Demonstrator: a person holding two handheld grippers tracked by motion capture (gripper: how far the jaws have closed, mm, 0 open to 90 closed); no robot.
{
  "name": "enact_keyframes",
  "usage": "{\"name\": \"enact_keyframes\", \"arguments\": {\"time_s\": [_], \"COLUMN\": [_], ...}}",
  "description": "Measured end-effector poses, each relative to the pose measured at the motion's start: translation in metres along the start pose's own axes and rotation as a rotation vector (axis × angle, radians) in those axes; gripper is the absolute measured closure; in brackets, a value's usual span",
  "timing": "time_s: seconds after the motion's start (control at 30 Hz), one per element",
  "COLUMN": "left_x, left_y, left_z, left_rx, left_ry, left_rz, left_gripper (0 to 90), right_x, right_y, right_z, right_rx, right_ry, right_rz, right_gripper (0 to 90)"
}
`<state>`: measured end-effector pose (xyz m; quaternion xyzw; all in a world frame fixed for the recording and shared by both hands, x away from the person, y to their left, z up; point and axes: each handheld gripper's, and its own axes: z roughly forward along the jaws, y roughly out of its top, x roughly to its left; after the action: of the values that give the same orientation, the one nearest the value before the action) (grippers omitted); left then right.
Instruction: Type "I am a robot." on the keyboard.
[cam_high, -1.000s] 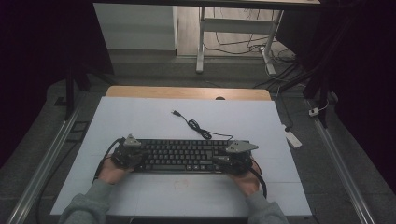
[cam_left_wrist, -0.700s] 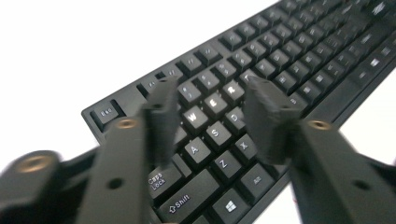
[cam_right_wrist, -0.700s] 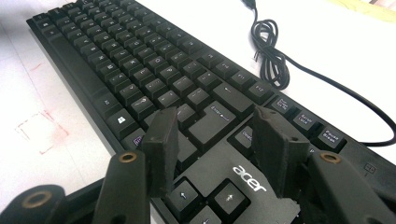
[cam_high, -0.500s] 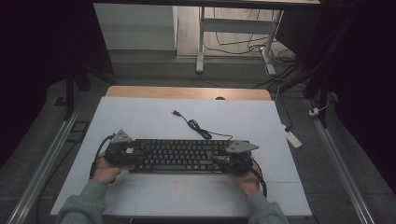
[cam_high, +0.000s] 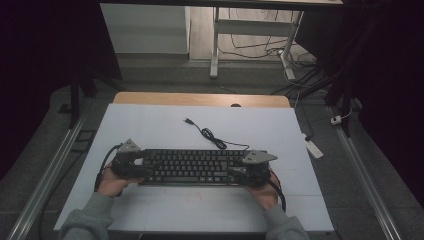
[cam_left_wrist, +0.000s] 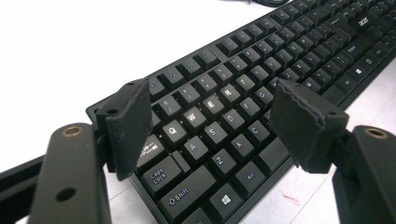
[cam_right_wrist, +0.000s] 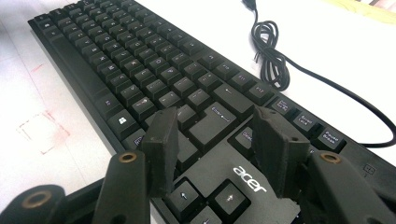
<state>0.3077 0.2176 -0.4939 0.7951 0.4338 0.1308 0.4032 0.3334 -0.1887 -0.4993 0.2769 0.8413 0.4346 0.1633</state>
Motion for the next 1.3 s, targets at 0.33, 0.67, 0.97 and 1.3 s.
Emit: {"name": "enact_keyframes", "arguments": {"time_s": [0.33,0.67,0.97,1.3], "left_x": [-0.003,-0.005,-0.007,-0.008], "left_y": [0.0,0.001,0.001,0.001], "left_z": [0.001,0.002,0.004,0.005], "left_rx": [0.009,0.017,0.026,0.033], "left_ry": [-0.005,-0.008,-0.012,-0.014], "left_rz": [0.013,0.027,0.031,0.041], "left_gripper": [28.8,28.3,27.6,27.2], "right_x": [0.001,0.005,0.01,0.017], "right_y": [0.001,0.006,0.011,0.017], "right_z": [0.0,0.002,0.005,0.012], "right_rx": [-0.007,-0.015,-0.015,-0.014], "right_ry": [0.004,0.014,0.033,0.082], "right_rz": [0.005,-0.007,-0.018,-0.034], "right_gripper": [51.2,51.3,53.5,66.7]}}
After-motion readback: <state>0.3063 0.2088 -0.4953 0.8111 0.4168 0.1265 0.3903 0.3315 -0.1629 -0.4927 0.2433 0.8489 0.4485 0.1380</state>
